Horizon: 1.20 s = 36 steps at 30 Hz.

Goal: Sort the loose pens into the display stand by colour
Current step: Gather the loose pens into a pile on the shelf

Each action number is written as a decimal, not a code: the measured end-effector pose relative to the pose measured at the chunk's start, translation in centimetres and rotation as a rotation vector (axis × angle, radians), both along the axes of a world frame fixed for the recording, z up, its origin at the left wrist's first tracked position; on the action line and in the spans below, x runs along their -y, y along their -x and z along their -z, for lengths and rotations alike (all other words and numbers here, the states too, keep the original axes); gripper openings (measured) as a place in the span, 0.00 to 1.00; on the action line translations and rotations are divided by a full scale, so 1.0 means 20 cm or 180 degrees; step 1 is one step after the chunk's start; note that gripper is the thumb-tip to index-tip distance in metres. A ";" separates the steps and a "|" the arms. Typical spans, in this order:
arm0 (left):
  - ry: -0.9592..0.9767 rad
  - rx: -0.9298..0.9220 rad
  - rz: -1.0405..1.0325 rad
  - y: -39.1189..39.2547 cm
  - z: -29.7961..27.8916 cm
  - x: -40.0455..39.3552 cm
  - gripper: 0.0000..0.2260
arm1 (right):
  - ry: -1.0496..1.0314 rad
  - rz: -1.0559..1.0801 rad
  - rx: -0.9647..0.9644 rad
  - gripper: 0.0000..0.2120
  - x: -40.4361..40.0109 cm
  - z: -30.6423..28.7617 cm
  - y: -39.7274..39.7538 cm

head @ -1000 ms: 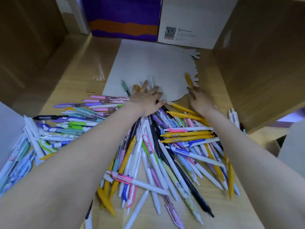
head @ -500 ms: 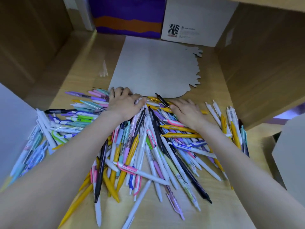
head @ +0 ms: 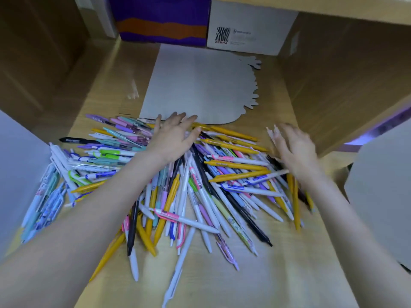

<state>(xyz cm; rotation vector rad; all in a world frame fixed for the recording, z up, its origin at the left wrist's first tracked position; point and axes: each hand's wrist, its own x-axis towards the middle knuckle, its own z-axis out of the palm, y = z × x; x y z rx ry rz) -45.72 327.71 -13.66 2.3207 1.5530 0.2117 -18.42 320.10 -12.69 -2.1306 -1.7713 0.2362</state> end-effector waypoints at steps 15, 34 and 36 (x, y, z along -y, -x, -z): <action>-0.0110 -0.0851 0.0717 -0.10 0.07 0.18 0.23 | 0.0584 -0.0113 0.0195 0.19 0.13 0.19 0.13; -0.0350 -0.0522 0.0120 0.12 0.01 0.40 0.28 | 0.0791 -0.0804 -0.0980 0.22 -0.36 0.10 0.25; -0.0215 -0.0658 0.0088 0.14 0.03 0.39 0.25 | 0.1031 -0.0765 -0.0853 0.22 -0.45 0.14 0.35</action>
